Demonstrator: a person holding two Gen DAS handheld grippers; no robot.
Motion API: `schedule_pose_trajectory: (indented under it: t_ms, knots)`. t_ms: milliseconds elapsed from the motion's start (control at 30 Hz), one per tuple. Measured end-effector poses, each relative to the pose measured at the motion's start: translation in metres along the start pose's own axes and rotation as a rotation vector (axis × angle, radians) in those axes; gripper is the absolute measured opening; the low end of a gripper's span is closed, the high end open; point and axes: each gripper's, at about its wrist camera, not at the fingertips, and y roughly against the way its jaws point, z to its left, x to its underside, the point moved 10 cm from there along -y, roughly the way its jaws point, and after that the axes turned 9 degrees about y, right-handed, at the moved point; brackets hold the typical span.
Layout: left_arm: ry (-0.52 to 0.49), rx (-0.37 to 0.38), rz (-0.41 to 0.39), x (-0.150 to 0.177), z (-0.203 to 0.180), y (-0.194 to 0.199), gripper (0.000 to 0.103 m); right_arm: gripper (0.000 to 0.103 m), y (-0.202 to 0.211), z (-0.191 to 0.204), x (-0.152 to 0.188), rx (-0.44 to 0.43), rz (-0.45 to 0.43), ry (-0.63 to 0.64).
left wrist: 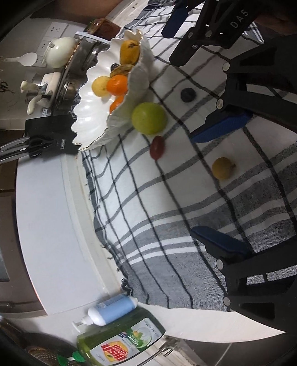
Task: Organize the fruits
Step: 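Close the left tool on the small yellow fruit while the right tool closes on a dark plum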
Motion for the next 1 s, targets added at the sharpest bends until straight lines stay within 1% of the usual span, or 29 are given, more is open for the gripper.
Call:
schedule_pose_trajectory:
  t_ms: [100,133,200,233,500,700,733,867,900,933,1000]
  knots:
    - [-0.006,0.004,0.013,0.005,-0.001,-0.004,0.063,0.069,-0.002,0.002,0.003,-0.004,0.005,-0.002]
    - [-0.008,0.009,0.017,0.007,-0.002,-0.005,0.058,0.069,-0.002,0.002,0.004,-0.006,0.007,-0.003]
    - [-0.018,0.016,0.026,0.009,-0.004,-0.007,0.05,0.069,-0.003,0.002,0.006,-0.009,0.008,-0.007]
    - [-0.023,0.019,0.03,0.011,-0.006,-0.008,0.048,0.069,-0.003,0.003,0.006,-0.01,0.009,-0.007]
    - [-0.027,0.038,0.06,0.019,-0.009,-0.014,0.045,0.069,-0.007,0.001,0.01,-0.007,0.02,-0.015]
    - [-0.024,0.04,0.075,0.026,-0.009,-0.019,0.044,0.069,-0.008,0.001,0.011,-0.007,0.019,-0.013]
    - [-0.022,0.043,0.081,0.027,-0.009,-0.02,0.041,0.069,-0.008,0.001,0.011,-0.007,0.02,-0.013]
    - [-0.018,0.052,0.081,0.029,-0.009,-0.02,0.034,0.069,-0.009,0.001,0.012,-0.009,0.021,-0.013]
    - [-0.016,0.055,0.081,0.029,-0.009,-0.02,0.028,0.069,-0.009,0.001,0.012,-0.01,0.02,-0.013]
    - [-0.015,0.056,0.081,0.029,-0.009,-0.019,0.024,0.069,-0.009,0.001,0.012,-0.009,0.02,-0.012]
    - [-0.017,0.055,0.08,0.029,-0.009,-0.019,0.024,0.068,-0.009,0.002,0.012,-0.011,0.019,-0.012]
